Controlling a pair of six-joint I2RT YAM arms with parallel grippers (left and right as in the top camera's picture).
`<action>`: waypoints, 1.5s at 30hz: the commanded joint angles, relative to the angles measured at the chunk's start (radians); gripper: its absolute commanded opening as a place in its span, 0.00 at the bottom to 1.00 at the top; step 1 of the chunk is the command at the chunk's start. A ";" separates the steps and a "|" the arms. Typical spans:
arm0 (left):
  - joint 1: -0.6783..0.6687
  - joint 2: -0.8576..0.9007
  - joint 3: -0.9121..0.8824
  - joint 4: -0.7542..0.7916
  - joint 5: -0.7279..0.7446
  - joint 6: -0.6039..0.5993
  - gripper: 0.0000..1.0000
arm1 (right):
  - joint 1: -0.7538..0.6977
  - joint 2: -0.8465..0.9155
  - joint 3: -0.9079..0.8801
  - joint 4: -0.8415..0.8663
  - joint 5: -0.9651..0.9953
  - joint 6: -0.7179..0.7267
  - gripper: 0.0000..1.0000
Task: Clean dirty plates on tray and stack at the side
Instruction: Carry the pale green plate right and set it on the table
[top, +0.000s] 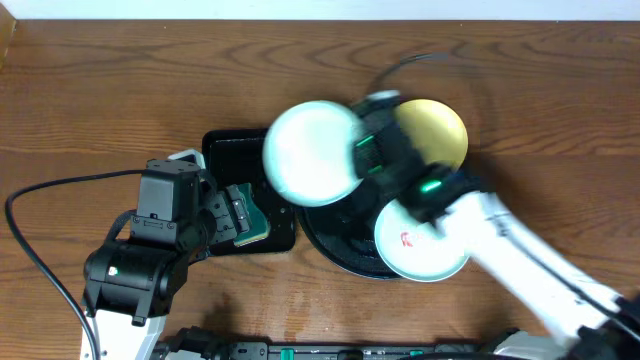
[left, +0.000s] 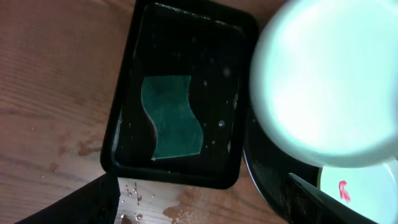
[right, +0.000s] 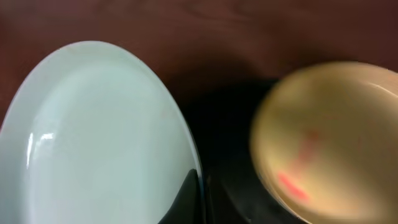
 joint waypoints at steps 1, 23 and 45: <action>0.005 -0.002 0.016 -0.003 0.006 0.013 0.83 | -0.256 -0.114 0.010 -0.104 -0.352 0.101 0.01; 0.005 -0.001 0.016 -0.003 0.006 0.013 0.83 | -1.240 0.026 -0.184 -0.290 -0.144 0.046 0.01; 0.005 0.014 0.016 -0.003 0.006 0.013 0.83 | -1.065 -0.185 -0.183 -0.439 -0.666 -0.253 0.55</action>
